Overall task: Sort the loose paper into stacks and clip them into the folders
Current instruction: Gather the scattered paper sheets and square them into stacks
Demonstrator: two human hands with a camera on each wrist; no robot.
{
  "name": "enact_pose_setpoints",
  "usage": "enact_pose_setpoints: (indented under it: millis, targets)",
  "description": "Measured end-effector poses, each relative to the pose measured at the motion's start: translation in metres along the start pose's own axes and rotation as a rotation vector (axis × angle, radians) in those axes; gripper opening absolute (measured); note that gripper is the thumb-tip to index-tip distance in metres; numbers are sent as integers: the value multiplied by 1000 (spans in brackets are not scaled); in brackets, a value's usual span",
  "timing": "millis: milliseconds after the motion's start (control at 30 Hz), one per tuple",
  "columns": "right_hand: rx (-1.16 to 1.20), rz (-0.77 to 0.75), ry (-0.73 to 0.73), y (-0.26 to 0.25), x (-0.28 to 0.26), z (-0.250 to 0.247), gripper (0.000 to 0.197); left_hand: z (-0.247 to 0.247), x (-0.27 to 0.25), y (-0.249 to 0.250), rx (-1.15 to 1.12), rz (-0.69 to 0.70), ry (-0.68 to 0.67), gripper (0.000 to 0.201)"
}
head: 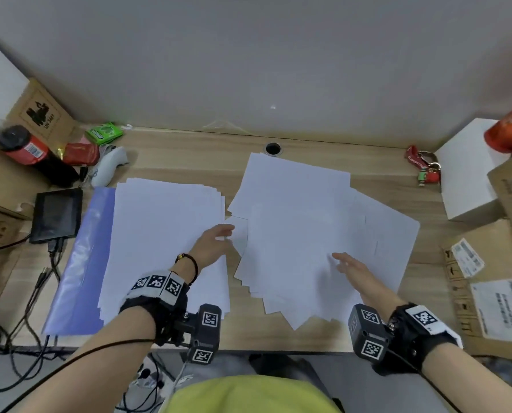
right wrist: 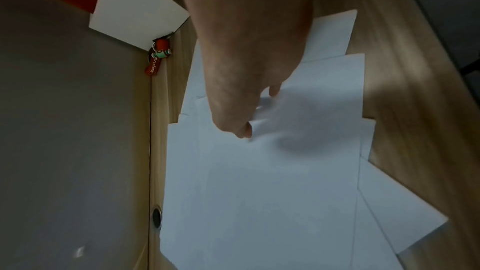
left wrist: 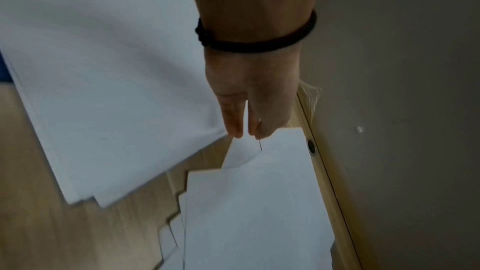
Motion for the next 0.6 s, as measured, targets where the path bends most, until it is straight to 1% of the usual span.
enact_pose_setpoints:
  millis: [33, 100, 200, 267, 400, 500, 600]
  targets:
    - [-3, 8, -27, 4, -4, 2, 40, 13, 3, 5, 11, -15, -59, 43]
    - [-4, 25, -79, 8, -13, 8, 42, 30, 7, 11, 26, -72, -111, 48]
    - [-40, 29, -132, 9, -21, 14, 43, 40, 15, 13, 28, -114, -104, 54]
    - [-55, 21, -133, 7, -24, 14, 43, 43, 19, 14, 20, -136, -105, 59]
    - [-57, 25, -142, 2, -27, 12, 41, 50, 22, 17, -68, -191, -92, 66]
    - [-35, 33, -150, 1, -28, 8, 40, 52, 26, 15, -54, -216, -60, 66]
    - [-25, 35, -150, 1, -26, 6, 39, 54, 31, 14, -82, -222, -55, 61]
Point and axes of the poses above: each hand's wrist, its own x-axis towards the middle knuckle, its own z-axis out of the palm, y = z × x, the point moved 6 cm from there along x, towards the middle knuckle, and after that the axes turned 13 degrees about x, right-handed, at the moved point
